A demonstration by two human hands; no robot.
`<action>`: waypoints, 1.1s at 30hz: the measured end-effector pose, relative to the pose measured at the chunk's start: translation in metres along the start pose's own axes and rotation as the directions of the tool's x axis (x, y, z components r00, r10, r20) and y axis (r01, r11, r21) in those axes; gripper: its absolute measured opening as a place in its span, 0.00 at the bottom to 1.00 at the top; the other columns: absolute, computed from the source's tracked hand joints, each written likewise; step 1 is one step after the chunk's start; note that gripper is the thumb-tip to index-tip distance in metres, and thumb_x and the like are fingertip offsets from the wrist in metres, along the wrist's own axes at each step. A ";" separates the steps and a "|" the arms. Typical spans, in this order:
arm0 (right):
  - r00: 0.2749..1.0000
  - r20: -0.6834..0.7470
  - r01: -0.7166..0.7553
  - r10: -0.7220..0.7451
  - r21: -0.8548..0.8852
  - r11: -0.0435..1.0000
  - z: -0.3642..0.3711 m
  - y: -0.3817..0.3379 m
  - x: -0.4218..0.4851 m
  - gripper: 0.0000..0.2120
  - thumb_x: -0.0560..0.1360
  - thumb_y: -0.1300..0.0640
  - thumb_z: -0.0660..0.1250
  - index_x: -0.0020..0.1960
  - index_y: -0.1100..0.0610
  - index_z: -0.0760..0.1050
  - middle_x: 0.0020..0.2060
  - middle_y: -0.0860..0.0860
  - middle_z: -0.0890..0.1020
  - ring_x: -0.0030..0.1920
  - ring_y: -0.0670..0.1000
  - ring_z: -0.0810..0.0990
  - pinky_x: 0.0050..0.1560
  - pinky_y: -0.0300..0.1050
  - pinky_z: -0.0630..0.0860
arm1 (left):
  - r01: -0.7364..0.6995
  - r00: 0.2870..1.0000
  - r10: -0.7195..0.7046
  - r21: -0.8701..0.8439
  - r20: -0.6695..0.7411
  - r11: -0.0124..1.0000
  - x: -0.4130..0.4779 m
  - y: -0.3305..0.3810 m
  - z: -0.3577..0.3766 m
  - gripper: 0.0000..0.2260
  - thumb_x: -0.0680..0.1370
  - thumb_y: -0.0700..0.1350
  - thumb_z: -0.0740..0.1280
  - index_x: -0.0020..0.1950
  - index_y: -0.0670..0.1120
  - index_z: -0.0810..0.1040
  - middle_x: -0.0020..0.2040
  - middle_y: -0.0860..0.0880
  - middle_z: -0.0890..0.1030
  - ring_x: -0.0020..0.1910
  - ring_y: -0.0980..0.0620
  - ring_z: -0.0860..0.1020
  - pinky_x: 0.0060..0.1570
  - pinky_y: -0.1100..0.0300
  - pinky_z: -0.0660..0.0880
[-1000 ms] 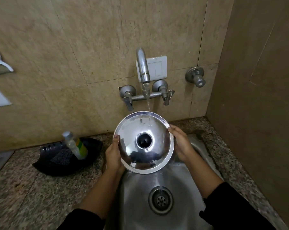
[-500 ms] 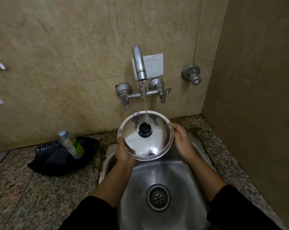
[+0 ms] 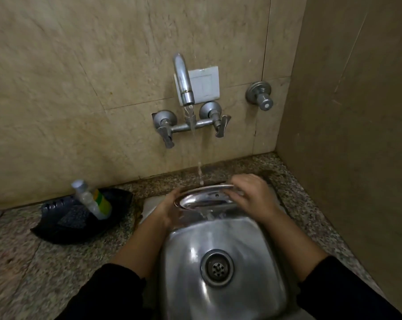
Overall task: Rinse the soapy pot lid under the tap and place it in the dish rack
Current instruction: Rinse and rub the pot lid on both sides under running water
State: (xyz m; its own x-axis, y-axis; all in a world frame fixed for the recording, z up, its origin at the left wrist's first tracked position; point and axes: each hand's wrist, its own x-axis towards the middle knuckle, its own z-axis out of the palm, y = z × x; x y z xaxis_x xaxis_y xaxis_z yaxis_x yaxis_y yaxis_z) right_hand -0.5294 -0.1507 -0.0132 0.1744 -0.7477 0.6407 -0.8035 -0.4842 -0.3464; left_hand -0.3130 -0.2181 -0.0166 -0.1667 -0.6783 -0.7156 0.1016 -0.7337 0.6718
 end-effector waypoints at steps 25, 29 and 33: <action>0.899 0.294 -0.394 0.323 0.222 0.892 0.030 -0.014 0.096 0.11 0.77 0.47 0.65 0.51 0.52 0.81 0.45 0.49 0.84 0.45 0.49 0.80 0.45 0.46 0.75 | -0.648 0.759 0.646 0.193 0.082 0.737 -0.015 0.007 -0.005 0.12 0.68 0.39 0.75 0.51 0.43 0.84 0.49 0.40 0.85 0.48 0.41 0.83 0.53 0.45 0.78; 0.686 0.179 -0.696 0.705 0.443 0.565 0.033 0.014 0.069 0.16 0.77 0.46 0.64 0.40 0.58 0.78 0.36 0.55 0.82 0.39 0.51 0.78 0.42 0.46 0.71 | -0.589 0.807 0.582 -0.060 -0.104 0.806 -0.013 -0.002 -0.023 0.11 0.72 0.39 0.73 0.54 0.40 0.82 0.49 0.39 0.85 0.47 0.38 0.83 0.48 0.45 0.80; 0.577 0.309 -0.713 0.756 0.643 0.281 0.044 0.008 0.035 0.17 0.79 0.49 0.62 0.42 0.61 0.80 0.40 0.59 0.84 0.41 0.53 0.79 0.46 0.47 0.73 | -0.574 0.819 0.561 -0.204 -0.122 0.793 -0.014 -0.007 -0.031 0.08 0.75 0.36 0.68 0.53 0.40 0.81 0.44 0.43 0.86 0.41 0.45 0.85 0.37 0.53 0.82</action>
State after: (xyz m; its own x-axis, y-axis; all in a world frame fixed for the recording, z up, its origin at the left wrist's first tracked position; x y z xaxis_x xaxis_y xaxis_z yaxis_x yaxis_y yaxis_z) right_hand -0.5045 -0.2008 -0.0241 -0.3311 -0.9379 -0.1040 0.0155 0.1048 -0.9944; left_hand -0.2807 -0.2050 -0.0175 0.0401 -0.9719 -0.2320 0.3762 -0.2004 0.9046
